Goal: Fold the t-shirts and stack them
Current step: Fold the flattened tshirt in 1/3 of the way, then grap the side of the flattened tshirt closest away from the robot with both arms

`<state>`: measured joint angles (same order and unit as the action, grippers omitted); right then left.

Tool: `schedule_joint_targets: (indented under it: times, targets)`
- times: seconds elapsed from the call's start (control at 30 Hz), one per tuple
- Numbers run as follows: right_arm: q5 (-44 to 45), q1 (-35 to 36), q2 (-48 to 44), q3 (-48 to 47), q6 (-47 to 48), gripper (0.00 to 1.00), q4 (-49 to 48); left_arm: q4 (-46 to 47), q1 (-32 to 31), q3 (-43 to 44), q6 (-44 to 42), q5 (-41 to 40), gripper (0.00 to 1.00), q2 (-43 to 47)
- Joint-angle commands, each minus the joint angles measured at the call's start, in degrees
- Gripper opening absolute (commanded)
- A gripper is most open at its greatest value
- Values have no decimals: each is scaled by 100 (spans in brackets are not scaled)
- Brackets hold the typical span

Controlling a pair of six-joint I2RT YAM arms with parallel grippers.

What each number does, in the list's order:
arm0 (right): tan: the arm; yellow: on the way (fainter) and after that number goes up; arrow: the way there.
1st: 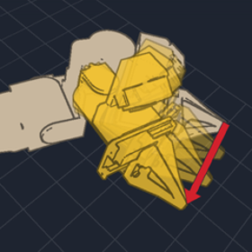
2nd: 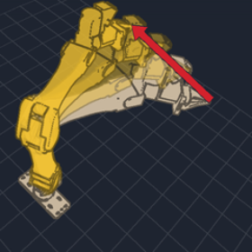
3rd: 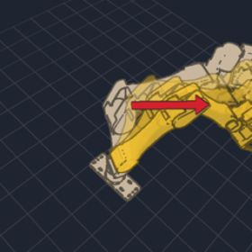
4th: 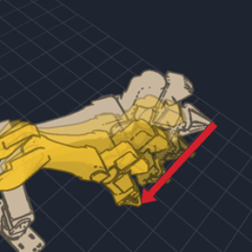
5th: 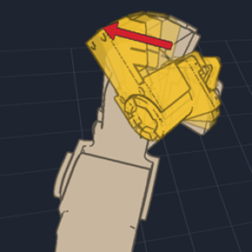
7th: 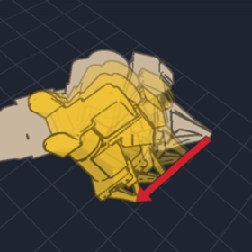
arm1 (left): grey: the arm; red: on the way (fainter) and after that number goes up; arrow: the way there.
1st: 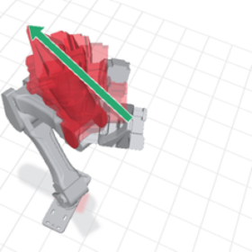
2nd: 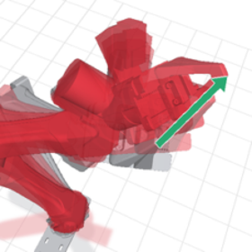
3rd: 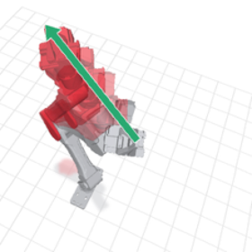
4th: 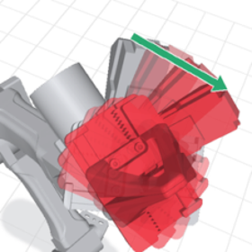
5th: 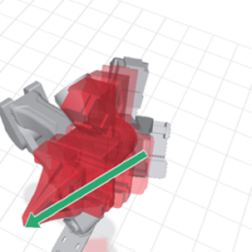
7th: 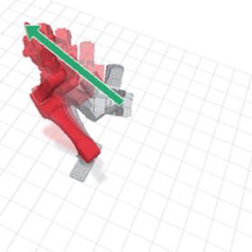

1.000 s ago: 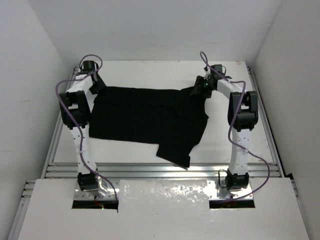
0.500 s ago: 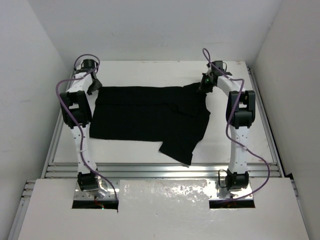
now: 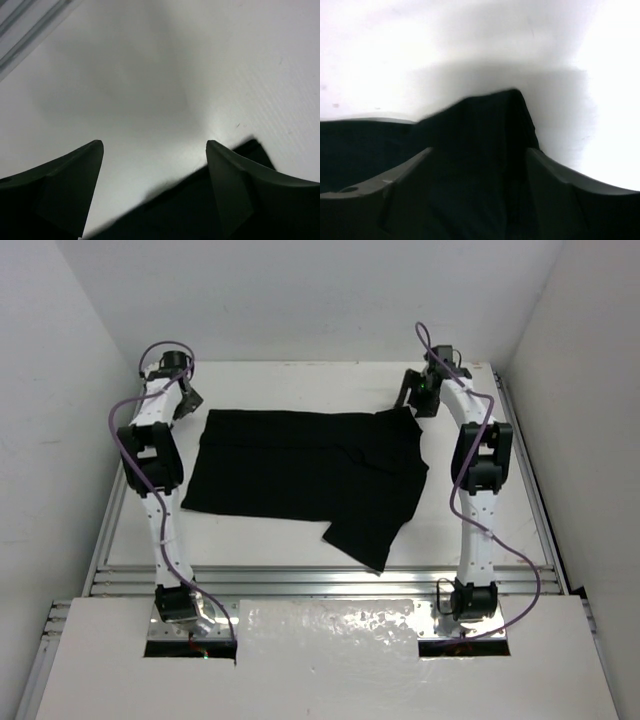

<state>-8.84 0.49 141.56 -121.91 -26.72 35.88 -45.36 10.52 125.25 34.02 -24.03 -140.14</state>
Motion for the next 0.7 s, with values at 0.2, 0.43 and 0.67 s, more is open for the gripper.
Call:
schedule_joint_targets:
  times: [0.2, 0.43, 0.67]
  targets:
    - [365, 21, -2357, 919, -166, 99, 745, -861, -86, -3688, 571, -78, 100, 3973]
    - [110, 837, -4986, 4190, 0, 99, 991, -746, -59, -5720, 790, 652, 91, 4908]
    - [-767, 970, -6315, 5966, 220, 99, 569, 167, -42, -6188, 896, 803, 80, 4356]
